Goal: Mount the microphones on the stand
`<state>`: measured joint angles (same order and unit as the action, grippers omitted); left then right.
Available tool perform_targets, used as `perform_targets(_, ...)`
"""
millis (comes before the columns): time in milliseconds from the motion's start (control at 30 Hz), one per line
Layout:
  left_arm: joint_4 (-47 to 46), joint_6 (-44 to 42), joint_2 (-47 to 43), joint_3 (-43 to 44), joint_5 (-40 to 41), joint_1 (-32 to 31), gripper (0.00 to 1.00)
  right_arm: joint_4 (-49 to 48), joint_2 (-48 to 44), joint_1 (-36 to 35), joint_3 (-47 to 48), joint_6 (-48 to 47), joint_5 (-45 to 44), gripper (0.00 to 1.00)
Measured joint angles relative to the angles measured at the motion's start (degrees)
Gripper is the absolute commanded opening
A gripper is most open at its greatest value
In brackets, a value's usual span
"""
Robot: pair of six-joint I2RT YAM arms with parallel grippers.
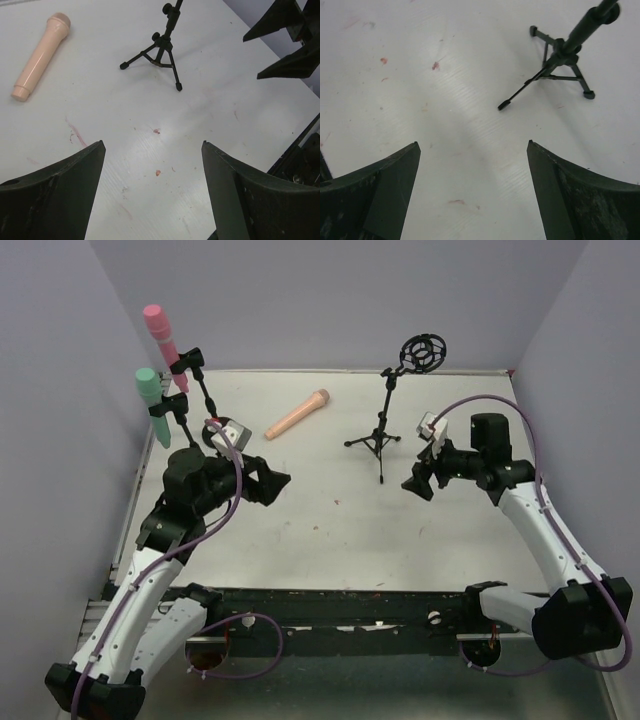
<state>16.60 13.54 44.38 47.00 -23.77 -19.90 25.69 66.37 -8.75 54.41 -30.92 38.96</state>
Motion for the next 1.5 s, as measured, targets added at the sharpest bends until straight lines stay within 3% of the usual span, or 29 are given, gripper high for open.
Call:
perform_targets(200, 0.0, 0.1, -4.0, -1.4, 0.3, 0.0, 0.88, 16.4, 0.7, -4.2, 4.0, -9.0, 3.2, 0.94)
perform_targets(267, 0.1, 0.3, -4.3, -1.6, 0.5, 0.0, 0.98, 19.4, 2.1, -8.5, 5.8, -10.4, 3.5, 0.94)
perform_targets(300, 0.1, 0.6, -4.4, -1.6, 0.6, 0.0, 0.98, 20.8, 3.0, -11.0, 7.1, -11.1, 3.7, 0.94)
perform_targets(567, -0.2, 3.4, -5.0, -2.4, 0.6, 0.0, 0.99, 22.8, 14.7, -27.0, 19.9, -8.3, 1.3, 0.93)
perform_targets(767, 1.4, 4.9, -10.2, -4.7, 3.1, 0.0, 0.99, 18.0, 31.5, -29.1, 36.3, 5.9, -1.3, 0.93)
perform_targets(900, 3.5, 5.1, -16.9, -8.2, 6.4, 0.0, 0.99, 14.5, 44.2, -29.1, 50.6, 18.8, -5.4, 1.00)
perform_targets(1100, 4.1, 4.6, -25.7, -12.7, 10.1, 0.0, 0.99, 11.0, 61.5, -29.2, 70.2, 42.4, -21.7, 1.00)
perform_targets(1267, 4.3, 1.6, -27.9, -13.9, 12.2, 0.0, 0.99, 9.3, 69.4, -29.5, 74.9, 55.4, -36.2, 1.00)
perform_targets(1500, 4.3, -1.9, -29.7, -15.5, 14.5, 0.0, 0.99, 5.8, 79.1, -29.7, 81.8, 64.8, -51.2, 1.00)
